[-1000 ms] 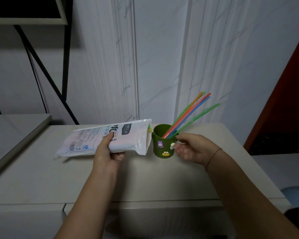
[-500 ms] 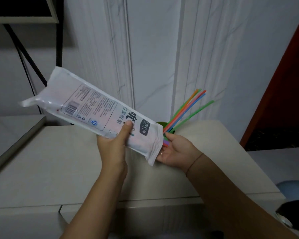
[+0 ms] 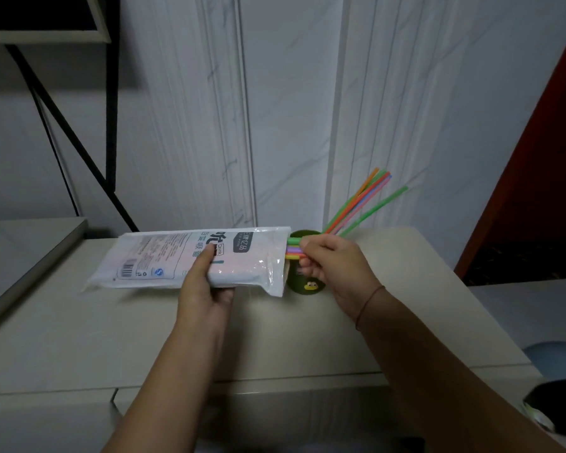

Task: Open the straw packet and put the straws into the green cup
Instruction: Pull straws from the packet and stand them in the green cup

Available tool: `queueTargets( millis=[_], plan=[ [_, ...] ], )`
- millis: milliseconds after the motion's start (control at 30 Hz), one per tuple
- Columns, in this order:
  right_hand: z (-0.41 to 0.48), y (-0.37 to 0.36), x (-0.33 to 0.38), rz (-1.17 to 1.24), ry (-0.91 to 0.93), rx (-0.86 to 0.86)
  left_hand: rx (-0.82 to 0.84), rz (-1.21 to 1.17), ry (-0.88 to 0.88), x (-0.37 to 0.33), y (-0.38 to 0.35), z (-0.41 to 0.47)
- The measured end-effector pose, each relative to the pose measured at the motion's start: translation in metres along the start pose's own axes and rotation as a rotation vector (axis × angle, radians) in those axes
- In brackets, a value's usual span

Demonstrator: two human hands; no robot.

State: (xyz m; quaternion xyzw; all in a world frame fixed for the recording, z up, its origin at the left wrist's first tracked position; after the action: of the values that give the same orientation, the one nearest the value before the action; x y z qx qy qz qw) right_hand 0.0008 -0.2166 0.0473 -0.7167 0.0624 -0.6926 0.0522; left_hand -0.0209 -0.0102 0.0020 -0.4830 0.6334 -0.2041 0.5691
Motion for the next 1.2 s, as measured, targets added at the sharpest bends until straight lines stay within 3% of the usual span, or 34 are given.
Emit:
queueTargets(
  millis=[133, 367, 567, 733, 833, 1067, 1200],
  plan=[
    [-0.004, -0.01, 0.018, -0.106, 0.146, 0.081, 0.065, -0.064, 0.076, 0.01, -0.01, -0.003],
    [0.004, 0.012, 0.032, -0.071, 0.151, 0.053, -0.029, -0.106, 0.1, 0.006, 0.002, 0.002],
    [0.011, 0.036, 0.037, 0.268, 0.09, 0.026, -0.077, -0.138, 0.085, -0.004, 0.012, 0.008],
    [0.008, -0.001, 0.013, 0.489, -0.043, 0.132, -0.09, -0.122, 0.103, 0.006, 0.01, 0.006],
    [0.005, -0.013, 0.005, 0.485, -0.043, 0.147, -0.084, -0.116, 0.115, 0.011, 0.008, 0.004],
    [0.011, 0.024, 0.032, 0.345, 0.095, -0.022, -0.124, -0.16, 0.083, -0.007, 0.017, 0.009],
    [0.009, 0.021, 0.028, 0.333, 0.059, 0.025, -0.126, -0.143, 0.081, -0.004, 0.018, 0.01]
  ],
)
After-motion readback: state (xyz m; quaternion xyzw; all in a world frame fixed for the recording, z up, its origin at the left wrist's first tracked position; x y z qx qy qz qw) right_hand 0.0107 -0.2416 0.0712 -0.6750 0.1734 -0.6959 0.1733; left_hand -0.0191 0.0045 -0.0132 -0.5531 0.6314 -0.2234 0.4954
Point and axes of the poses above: each hand's wrist, its own z-axis towards the middle knuckle, its own y-axis out of the back of the hand, x = y × z, the point moved 10 cm from there along z, towards the middle knuckle, and after that the axes turned 1 degree about x, right-handed, at the moved point
